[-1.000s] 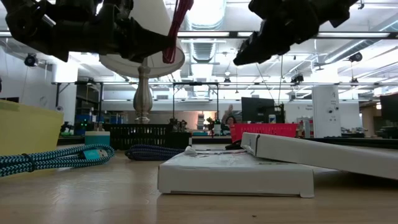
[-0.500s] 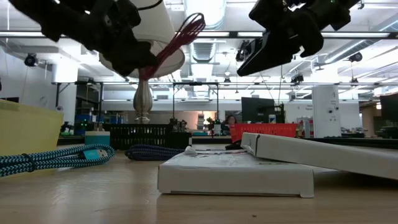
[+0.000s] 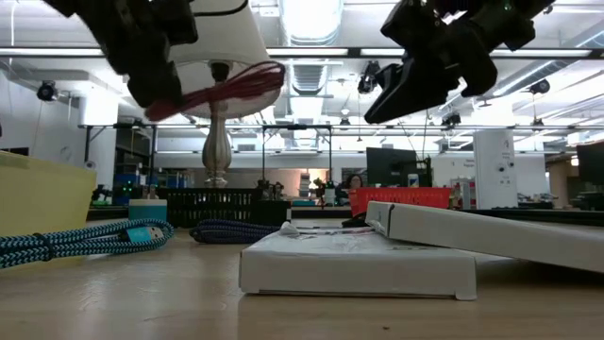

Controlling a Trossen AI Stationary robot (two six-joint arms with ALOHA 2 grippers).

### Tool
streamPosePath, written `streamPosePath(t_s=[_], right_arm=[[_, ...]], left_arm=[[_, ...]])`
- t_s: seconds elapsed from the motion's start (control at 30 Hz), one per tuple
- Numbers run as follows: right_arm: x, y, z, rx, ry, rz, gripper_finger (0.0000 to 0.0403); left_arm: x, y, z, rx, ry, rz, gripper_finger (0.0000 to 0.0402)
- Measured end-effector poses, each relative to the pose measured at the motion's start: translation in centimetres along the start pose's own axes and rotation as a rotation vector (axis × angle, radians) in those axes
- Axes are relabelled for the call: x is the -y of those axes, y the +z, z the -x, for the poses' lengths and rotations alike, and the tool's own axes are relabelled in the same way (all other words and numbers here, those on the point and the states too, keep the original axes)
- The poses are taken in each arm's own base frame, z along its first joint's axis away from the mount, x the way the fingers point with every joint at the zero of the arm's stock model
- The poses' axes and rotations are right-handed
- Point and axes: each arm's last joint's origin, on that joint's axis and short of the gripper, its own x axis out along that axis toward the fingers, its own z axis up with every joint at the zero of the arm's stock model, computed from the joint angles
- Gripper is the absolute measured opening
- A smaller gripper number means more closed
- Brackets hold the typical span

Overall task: Pick and place items into bin
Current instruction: Put the pink charger cable into the yellow bin

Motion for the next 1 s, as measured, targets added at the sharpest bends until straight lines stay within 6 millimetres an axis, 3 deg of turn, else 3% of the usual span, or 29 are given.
streamPosePath(t_s=[0.17, 0.53, 0.83, 1.0], right_arm=[[-0.1, -0.6, -0.2, 0.003, -0.001, 0.047, 0.0086], [-0.2, -1.0, -0.4, 0.029, -0.007, 0.091, 0.0082], [-0.3, -1.3, -0.4, 0.021, -0.005, 0.105, 0.0086], [-0.3, -1.4, -0.4, 0.019, -0.004, 0.119, 0.0079]], left_arm=[[0.9, 0.6, 1.2, -0.070, -0.038, 0.089, 0.0031], [1.5, -2.1, 3.0, -0.451, 0.069, 0.515, 0.0031], [2.9, -3.4, 3.5, -0.585, 0.076, 0.689, 0.0031], [3.8, -3.6, 3.9, -0.622, 0.040, 0.676, 0.0031]])
